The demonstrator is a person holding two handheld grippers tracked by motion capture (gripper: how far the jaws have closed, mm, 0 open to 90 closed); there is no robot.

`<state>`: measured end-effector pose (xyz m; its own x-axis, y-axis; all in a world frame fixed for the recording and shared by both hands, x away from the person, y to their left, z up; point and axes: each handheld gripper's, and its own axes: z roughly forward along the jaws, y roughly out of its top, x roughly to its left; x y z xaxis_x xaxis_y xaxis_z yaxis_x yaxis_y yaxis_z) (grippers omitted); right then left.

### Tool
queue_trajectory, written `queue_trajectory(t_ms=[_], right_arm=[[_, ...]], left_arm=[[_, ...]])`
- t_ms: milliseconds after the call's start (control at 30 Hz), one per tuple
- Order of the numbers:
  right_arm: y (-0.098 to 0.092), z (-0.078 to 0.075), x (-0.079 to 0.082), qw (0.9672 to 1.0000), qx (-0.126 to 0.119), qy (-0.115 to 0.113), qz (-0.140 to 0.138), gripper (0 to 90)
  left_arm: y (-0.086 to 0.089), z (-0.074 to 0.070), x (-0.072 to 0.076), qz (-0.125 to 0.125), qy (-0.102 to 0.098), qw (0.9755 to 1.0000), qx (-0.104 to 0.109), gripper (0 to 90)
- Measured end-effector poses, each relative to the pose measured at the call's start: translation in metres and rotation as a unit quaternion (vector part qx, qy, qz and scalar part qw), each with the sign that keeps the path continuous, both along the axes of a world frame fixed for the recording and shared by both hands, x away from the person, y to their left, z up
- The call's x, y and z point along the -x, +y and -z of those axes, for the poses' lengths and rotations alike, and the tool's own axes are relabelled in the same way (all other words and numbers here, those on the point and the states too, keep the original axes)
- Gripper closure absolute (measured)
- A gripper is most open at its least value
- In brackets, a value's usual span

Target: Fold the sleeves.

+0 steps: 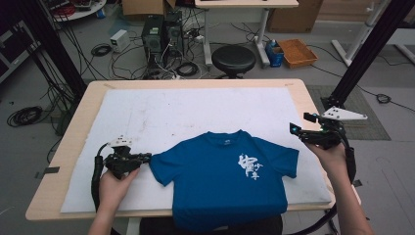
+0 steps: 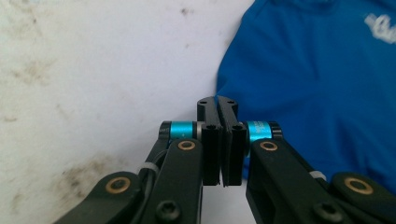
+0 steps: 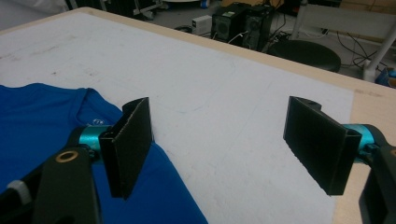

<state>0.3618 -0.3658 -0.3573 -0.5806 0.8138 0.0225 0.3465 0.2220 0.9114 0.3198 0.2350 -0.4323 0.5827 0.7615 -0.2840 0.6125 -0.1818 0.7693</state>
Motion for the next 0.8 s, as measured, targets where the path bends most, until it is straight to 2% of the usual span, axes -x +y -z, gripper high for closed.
queue_trajectory(t_ms=[67, 100, 133, 200, 233, 267, 300, 333, 367, 467, 500, 533, 567, 600, 667, 700, 733, 800], right_arm=[[0.000, 0.000, 0.000, 1.0000, 0.000, 0.002, 0.002, 23.9], [0.000, 0.000, 0.000, 1.0000, 0.000, 0.002, 0.002, 23.9], [0.000, 0.000, 0.000, 1.0000, 0.000, 0.002, 0.002, 23.9], [0.000, 0.000, 0.000, 1.0000, 0.001, 0.000, 0.001, 24.0], [0.000, 0.000, 0.000, 1.0000, 0.001, 0.002, 0.003, 24.1], [-0.001, 0.000, 0.000, 1.0000, 0.002, 0.000, 0.003, 24.1], [-0.001, 0.000, 0.000, 1.0000, 0.002, 0.000, 0.003, 24.1], [-0.001, 0.000, 0.000, 1.0000, 0.001, 0.000, 0.003, 24.1], [-0.001, 0.000, 0.001, 1.0000, 0.001, 0.001, 0.005, 24.1], [-0.002, 0.000, 0.000, 1.0000, 0.002, 0.001, 0.005, 24.1], [-0.002, 0.000, 0.000, 1.0000, 0.002, 0.000, 0.005, 24.1], [-0.002, 0.000, 0.000, 1.0000, 0.002, 0.000, 0.005, 24.1], [-0.002, 0.000, 0.000, 1.0000, 0.003, -0.001, 0.004, 24.1], [-0.002, 0.000, 0.000, 1.0000, 0.003, -0.001, 0.004, 24.1], [-0.002, 0.000, 0.000, 1.0000, 0.004, 0.001, 0.004, 24.1], [-0.002, 0.000, 0.000, 1.0000, 0.005, 0.001, 0.004, 24.2], [-0.002, 0.001, 0.000, 1.0000, 0.006, 0.001, 0.005, 24.2], [-0.003, 0.001, -0.001, 1.0000, 0.006, 0.002, 0.006, 24.2]], left_arm=[[-0.009, -0.008, 0.000, 0.007, 0.000, 0.9999, 0.012, 88.3], [-0.021, -0.018, -0.001, 0.018, -0.003, 0.9995, 0.027, 88.3], [-0.021, -0.018, -0.001, 0.018, -0.003, 0.9995, 0.027, 88.3], [-0.035, -0.029, -0.002, 0.026, -0.006, 0.9988, 0.043, 88.3], [-0.049, -0.038, -0.003, 0.031, 0.001, 0.9972, 0.068, 88.3], [-0.049, -0.038, -0.003, 0.031, 0.001, 0.9972, 0.068, 88.3], [-0.057, -0.041, -0.005, 0.034, 0.006, 0.9965, 0.076, 88.3], [-0.072, -0.045, -0.008, 0.041, 0.015, 0.9952, 0.088, 88.3], [-0.072, -0.045, -0.008, 0.041, 0.015, 0.9952, 0.088, 88.3], [-0.096, -0.046, -0.013, 0.054, 0.030, 0.9926, 0.104, 88.3], [-0.103, -0.045, -0.014, 0.058, 0.034, 0.9920, 0.106, 88.3], [-0.118, -0.043, -0.019, 0.063, 0.039, 0.9924, 0.098, 88.2], [-0.125, -0.042, -0.021, 0.062, 0.041, 0.9927, 0.095, 88.2], [-0.125, -0.042, -0.021, 0.062, 0.041, 0.9927, 0.095, 88.3], [-0.143, -0.035, -0.029, 0.064, 0.051, 0.9927, 0.089, 88.2], [-0.143, -0.035, -0.029, 0.064, 0.051, 0.9927, 0.089, 88.2], [-0.155, -0.030, -0.034, 0.064, 0.053, 0.9935, 0.078, 88.2], [-0.160, -0.027, -0.036, 0.063, 0.054, 0.9939, 0.073, 88.2]])
